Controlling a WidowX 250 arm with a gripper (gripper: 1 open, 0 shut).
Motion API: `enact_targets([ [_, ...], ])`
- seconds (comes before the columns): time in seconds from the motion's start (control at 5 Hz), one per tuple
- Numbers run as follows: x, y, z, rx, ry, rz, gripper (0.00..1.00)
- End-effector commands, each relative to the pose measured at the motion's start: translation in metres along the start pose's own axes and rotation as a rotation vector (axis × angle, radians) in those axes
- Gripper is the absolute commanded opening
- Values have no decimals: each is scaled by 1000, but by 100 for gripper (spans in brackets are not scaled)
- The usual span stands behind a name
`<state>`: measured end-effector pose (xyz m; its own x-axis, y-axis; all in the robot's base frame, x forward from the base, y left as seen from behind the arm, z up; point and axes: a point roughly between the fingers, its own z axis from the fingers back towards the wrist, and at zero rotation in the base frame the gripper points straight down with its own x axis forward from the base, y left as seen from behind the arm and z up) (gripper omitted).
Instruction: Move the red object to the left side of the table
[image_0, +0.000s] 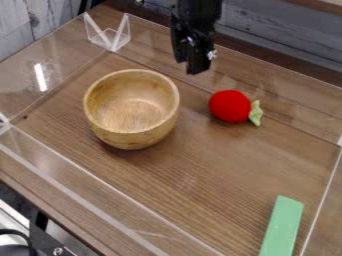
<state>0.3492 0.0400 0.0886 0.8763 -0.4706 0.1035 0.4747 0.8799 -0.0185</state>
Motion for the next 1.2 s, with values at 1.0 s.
enact_targets([
  [1.0, 25, 0, -42, 5, -48, -110, 100],
])
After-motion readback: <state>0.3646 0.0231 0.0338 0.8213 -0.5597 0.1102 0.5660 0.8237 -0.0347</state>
